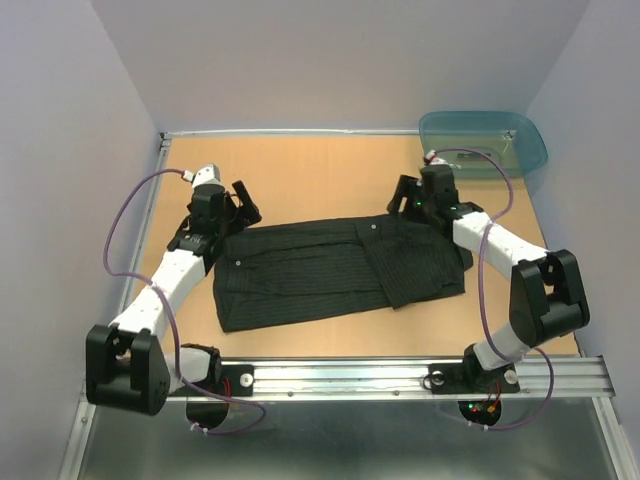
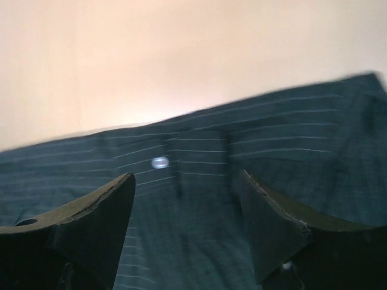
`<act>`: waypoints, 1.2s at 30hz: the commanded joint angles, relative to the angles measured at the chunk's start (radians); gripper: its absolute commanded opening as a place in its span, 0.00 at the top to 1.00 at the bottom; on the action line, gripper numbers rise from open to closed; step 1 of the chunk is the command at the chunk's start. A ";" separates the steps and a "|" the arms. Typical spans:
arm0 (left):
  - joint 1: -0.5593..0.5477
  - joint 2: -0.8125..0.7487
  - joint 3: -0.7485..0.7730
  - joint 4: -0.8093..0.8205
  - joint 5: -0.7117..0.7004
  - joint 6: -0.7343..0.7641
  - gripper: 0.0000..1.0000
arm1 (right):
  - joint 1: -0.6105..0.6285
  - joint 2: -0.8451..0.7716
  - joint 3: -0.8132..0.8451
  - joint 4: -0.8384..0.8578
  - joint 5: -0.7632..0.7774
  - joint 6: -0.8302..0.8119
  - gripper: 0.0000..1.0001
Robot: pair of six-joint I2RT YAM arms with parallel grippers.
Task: Fold and stack the long sleeve shirts
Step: Fold the shirt
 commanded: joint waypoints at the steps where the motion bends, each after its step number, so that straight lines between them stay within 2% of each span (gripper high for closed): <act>1: -0.020 -0.148 0.006 -0.049 -0.094 0.160 0.01 | 0.169 0.017 0.117 -0.089 0.160 -0.046 0.26; 5: -0.020 -0.283 -0.075 -0.025 -0.084 0.235 0.01 | 0.286 0.106 0.168 -0.112 0.266 -0.057 0.29; 8: -0.020 -0.319 -0.123 0.011 -0.053 0.243 0.01 | 0.346 0.187 0.212 -0.114 0.315 -0.061 0.34; 13: -0.021 -0.314 -0.155 0.029 -0.005 0.232 0.01 | 0.389 0.287 0.272 -0.114 0.440 -0.097 0.42; 19: -0.026 -0.284 -0.151 0.031 0.007 0.230 0.02 | 0.401 0.348 0.311 -0.114 0.465 -0.129 0.51; 20: -0.026 -0.280 -0.147 0.031 0.018 0.227 0.02 | 0.403 0.349 0.309 -0.114 0.470 -0.130 0.54; 21: -0.028 -0.273 -0.147 0.029 0.022 0.229 0.02 | 0.404 0.345 0.306 -0.114 0.473 -0.132 0.62; 23: -0.034 -0.270 -0.147 0.029 0.035 0.224 0.02 | 0.406 0.333 0.292 -0.114 0.476 -0.137 0.69; 27: -0.043 -0.241 -0.140 0.051 0.068 0.209 0.03 | 0.407 0.315 0.274 -0.114 0.453 -0.156 0.92; 29: -0.049 -0.227 -0.121 0.045 0.140 0.195 0.03 | 0.409 0.306 0.266 -0.114 0.444 -0.167 0.99; 36: -0.063 -0.155 -0.046 0.037 0.324 0.079 0.04 | 0.452 0.166 0.200 -0.067 0.303 -0.267 0.99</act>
